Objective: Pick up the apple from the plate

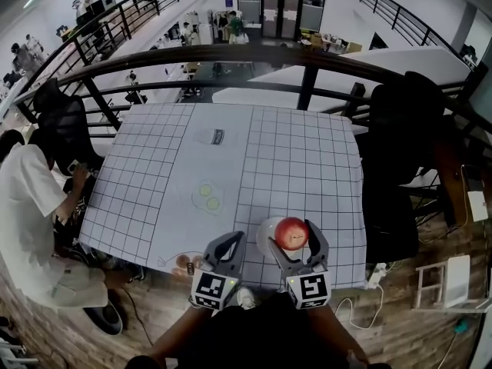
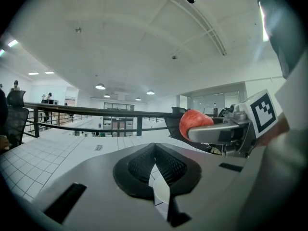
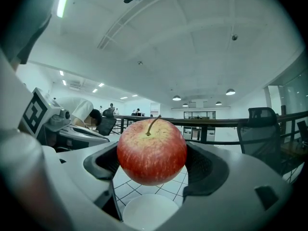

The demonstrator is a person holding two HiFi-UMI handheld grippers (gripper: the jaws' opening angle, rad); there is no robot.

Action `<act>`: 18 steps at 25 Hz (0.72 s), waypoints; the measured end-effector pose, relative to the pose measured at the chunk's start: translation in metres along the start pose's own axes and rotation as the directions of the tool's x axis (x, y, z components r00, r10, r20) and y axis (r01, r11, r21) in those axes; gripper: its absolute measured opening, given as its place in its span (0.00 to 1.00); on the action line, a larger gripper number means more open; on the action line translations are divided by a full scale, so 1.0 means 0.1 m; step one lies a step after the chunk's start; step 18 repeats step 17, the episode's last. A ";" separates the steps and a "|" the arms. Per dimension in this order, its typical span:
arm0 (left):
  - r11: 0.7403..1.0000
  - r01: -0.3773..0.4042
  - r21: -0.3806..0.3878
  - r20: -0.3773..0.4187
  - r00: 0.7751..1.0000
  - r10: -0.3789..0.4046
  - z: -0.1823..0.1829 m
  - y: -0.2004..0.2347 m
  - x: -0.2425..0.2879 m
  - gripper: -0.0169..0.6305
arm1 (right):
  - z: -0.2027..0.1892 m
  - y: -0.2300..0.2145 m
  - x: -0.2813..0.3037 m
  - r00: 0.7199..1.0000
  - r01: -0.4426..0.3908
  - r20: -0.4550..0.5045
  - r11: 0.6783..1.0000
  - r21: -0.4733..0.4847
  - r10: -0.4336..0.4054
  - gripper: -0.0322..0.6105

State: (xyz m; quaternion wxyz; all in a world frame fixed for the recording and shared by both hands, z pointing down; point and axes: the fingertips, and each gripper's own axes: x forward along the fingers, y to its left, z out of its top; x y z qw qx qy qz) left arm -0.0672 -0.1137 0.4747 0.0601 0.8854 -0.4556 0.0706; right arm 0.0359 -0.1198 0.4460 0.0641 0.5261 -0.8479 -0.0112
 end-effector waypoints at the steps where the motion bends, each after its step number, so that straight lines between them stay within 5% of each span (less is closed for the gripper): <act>1: 1.000 0.001 -0.001 0.001 1.000 -0.001 0.00 0.00 0.00 0.06 | -0.01 0.00 0.00 1.000 0.003 0.002 1.000 0.000 -0.003 0.71; 18: 1.000 -0.005 -0.011 0.022 1.000 0.005 0.06 0.04 -0.03 0.06 | 0.03 -0.04 -0.02 0.999 0.041 0.021 0.999 -0.001 -0.041 0.71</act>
